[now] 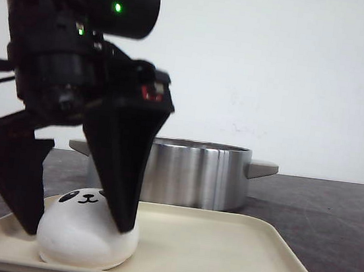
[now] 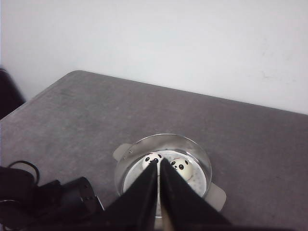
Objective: Steam buns
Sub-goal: 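Lower the left gripper onto the last panda bun on the tray and grasp, then carry the bun with the left gripper into the pot and release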
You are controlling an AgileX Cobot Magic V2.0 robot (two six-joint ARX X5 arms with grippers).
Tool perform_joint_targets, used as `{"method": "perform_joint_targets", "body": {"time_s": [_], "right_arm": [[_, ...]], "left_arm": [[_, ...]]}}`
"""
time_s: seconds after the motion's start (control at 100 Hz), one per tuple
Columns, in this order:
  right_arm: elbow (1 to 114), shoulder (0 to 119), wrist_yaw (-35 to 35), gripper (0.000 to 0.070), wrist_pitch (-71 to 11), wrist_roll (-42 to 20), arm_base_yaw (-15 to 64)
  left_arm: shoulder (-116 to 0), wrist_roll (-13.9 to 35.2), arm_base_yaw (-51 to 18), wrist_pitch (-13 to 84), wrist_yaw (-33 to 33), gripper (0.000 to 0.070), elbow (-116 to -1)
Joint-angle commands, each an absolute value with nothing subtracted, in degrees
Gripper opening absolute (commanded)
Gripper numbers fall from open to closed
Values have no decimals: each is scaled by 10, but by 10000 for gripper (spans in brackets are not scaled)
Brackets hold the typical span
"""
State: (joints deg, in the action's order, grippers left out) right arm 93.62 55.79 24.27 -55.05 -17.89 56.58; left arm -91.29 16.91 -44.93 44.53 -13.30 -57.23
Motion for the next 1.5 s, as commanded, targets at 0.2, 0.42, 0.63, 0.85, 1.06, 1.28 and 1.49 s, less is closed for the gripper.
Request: {"method": "perform_joint_targets", "body": {"time_s": [0.2,0.42,0.63,0.85,1.06,1.28,1.49], "right_arm": [[946,562,245,0,-542,-187,573],[946,565,244,0,-542,-191,573],[946,565,244,0,-543,-196,573],[946,565,244,0,-545,-196,573],[946,569,244,0,-541,-196,573],[946,581,244,0,-541,-195,573],[946,591,244,0,-540,-197,573]], "left_arm": [[-925,152,-456,439,-113,267,-580],[-925,114,-456,438,-111,0,-580],[-896,109,-456,447,-132,0,-594],[-799,89,-453,451,-125,0,-687],[-822,21,-396,465,-69,0,-809],[-911,7,-332,449,-69,0,-865],[-998,-7,-300,419,-75,0,-868]]}}
